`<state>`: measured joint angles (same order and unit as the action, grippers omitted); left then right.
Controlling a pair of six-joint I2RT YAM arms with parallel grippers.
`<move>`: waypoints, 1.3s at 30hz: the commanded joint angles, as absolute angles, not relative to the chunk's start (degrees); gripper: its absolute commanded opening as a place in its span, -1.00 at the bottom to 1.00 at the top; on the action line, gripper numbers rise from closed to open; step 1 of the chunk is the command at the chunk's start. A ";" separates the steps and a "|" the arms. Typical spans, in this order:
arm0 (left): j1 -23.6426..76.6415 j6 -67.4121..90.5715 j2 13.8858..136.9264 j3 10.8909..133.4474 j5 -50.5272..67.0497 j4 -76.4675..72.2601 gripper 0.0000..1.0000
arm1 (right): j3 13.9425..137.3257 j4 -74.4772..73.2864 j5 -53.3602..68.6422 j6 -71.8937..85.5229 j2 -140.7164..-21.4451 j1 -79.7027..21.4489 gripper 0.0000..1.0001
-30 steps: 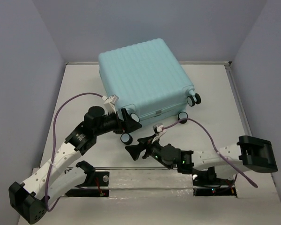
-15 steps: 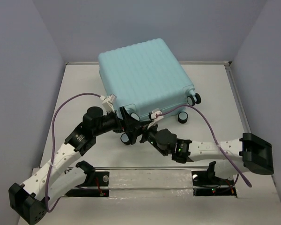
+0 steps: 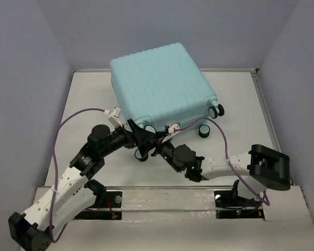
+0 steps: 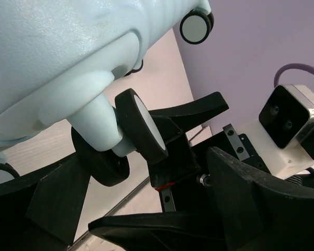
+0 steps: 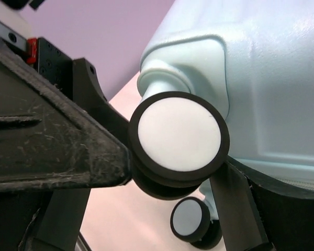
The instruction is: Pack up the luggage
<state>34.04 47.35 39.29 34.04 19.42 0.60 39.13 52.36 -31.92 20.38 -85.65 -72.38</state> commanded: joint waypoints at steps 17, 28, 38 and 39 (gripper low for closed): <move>35.33 43.08 22.77 32.87 0.83 7.62 0.82 | 41.32 78.51 -48.87 10.82 -89.84 -70.75 -0.86; 35.95 41.84 24.52 21.72 4.21 4.76 0.22 | 38.15 51.25 -45.79 8.61 -70.06 -67.94 -0.86; 45.43 35.78 37.96 16.52 0.89 -15.63 0.19 | 34.02 41.67 -44.65 10.81 -60.21 -66.18 -0.86; 46.22 35.08 39.36 16.87 -1.56 -16.69 0.20 | 33.93 41.49 -44.65 10.81 -59.94 -66.18 -0.86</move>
